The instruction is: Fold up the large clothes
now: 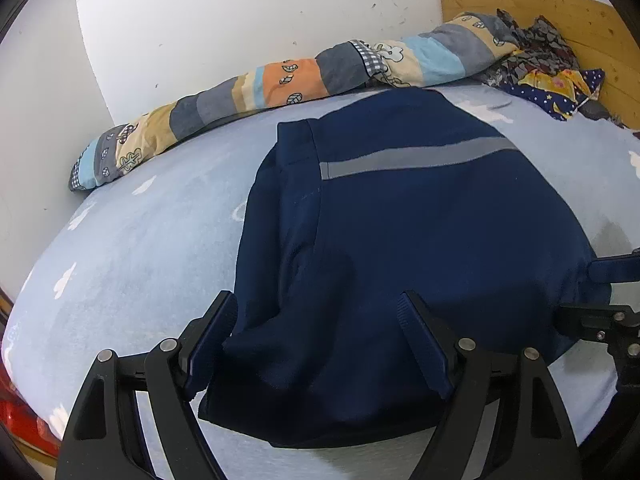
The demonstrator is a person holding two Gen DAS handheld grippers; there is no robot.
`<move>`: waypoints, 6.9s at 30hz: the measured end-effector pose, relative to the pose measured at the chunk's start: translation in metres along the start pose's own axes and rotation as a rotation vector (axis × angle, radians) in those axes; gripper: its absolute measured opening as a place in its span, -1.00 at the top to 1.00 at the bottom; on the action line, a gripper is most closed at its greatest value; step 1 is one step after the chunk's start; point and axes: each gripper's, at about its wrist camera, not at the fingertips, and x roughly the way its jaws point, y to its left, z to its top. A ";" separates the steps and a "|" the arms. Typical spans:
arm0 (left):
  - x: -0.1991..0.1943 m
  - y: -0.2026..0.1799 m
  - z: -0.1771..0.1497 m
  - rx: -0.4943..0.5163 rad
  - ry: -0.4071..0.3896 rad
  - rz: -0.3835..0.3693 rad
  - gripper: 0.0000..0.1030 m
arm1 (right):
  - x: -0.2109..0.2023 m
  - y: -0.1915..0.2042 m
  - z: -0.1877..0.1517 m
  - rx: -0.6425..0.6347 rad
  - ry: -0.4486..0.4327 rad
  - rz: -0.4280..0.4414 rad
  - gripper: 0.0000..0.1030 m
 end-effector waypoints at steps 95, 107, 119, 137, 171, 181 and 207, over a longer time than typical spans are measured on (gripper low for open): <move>-0.156 0.051 -0.035 -0.464 -0.172 -0.084 -1.00 | -0.155 0.040 -0.072 0.076 -0.499 -0.207 -0.99; -0.134 0.029 -0.028 -0.220 -0.123 0.065 -1.00 | -0.129 0.077 -0.063 -0.025 -0.478 -0.211 -0.99; -0.123 0.020 -0.027 -0.191 -0.068 0.150 -1.00 | -0.128 0.089 -0.076 -0.053 -0.530 -0.207 -0.99; -0.111 0.022 -0.030 -0.196 -0.005 0.107 -1.00 | -0.127 0.090 -0.079 -0.058 -0.532 -0.214 -0.99; -0.111 0.015 -0.032 -0.150 0.007 0.104 -1.00 | -0.120 0.093 -0.076 -0.078 -0.499 -0.210 -0.99; -0.110 0.016 -0.032 -0.148 0.011 0.097 -1.00 | -0.118 0.093 -0.076 -0.078 -0.497 -0.210 -0.99; -0.110 0.016 -0.034 -0.134 0.019 0.083 -1.00 | -0.115 0.093 -0.077 -0.080 -0.490 -0.208 -0.99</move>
